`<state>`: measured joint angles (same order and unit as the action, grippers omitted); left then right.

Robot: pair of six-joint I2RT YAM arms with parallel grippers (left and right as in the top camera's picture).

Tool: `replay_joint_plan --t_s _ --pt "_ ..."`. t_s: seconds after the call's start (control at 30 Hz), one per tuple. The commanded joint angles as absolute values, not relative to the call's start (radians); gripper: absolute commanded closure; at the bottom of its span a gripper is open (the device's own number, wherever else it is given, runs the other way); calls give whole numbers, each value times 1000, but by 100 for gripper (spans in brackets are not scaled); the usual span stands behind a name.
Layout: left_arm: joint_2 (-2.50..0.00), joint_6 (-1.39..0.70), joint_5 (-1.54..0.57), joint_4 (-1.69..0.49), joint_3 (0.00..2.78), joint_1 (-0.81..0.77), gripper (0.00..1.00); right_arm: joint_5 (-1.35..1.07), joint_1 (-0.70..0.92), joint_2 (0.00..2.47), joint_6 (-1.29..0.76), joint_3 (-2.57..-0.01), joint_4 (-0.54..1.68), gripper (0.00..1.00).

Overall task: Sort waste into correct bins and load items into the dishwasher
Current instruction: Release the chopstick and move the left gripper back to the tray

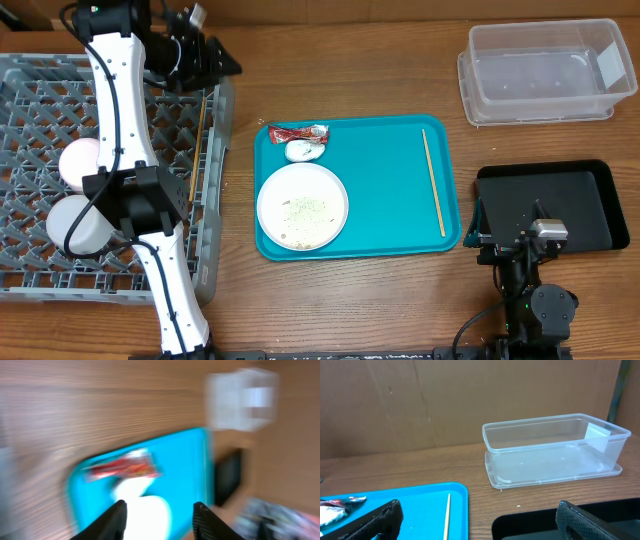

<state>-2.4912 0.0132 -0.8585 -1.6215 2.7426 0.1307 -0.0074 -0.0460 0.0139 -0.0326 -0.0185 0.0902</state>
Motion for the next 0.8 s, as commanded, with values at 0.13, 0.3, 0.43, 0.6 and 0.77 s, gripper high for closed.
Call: replay_joint_plan --t_s 0.13,0.3,0.43,0.6,0.77 --pt "-2470 57 -1225 -1632 2770 -37 10 -1 -51 3 -29 -8 84 0" --pt "-2471 72 -1216 -1597 2770 -229 0 -1 -51 3 -29 -8 84 0" --pt "-2472 -37 -924 -1496 2770 -419 0 -1 -51 3 -29 -8 84 0" --pt "-2472 -488 -107 -1465 2770 -650 0 -1 -51 3 -29 -8 84 0" --pt "-2476 -751 320 -1463 2770 -817 34 -1 -51 3 -29 -8 84 0"
